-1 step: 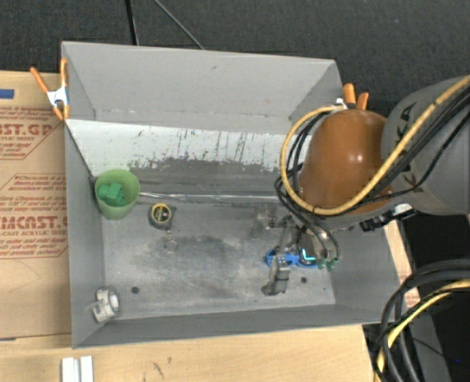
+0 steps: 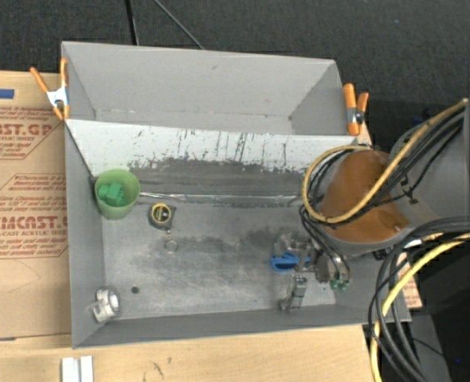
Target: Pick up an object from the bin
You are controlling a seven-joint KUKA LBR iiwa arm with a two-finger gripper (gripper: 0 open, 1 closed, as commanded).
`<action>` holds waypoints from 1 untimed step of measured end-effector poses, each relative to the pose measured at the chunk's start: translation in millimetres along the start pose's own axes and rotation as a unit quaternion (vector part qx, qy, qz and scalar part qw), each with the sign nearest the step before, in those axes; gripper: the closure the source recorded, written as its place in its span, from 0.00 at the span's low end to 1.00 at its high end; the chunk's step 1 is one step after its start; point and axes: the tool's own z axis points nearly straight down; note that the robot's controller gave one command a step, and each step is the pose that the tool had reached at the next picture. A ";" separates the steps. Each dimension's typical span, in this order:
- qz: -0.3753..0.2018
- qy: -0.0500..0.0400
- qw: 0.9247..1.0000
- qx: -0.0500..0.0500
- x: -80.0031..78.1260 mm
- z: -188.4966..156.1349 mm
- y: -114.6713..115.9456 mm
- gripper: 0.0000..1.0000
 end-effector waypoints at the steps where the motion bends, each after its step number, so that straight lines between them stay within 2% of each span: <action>1: 0.037 -0.005 0.999 -0.001 -29.4 -35.2 -16.5 0.00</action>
Offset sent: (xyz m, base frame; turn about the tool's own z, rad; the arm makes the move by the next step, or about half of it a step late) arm 0.0261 -0.0200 0.0343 0.0744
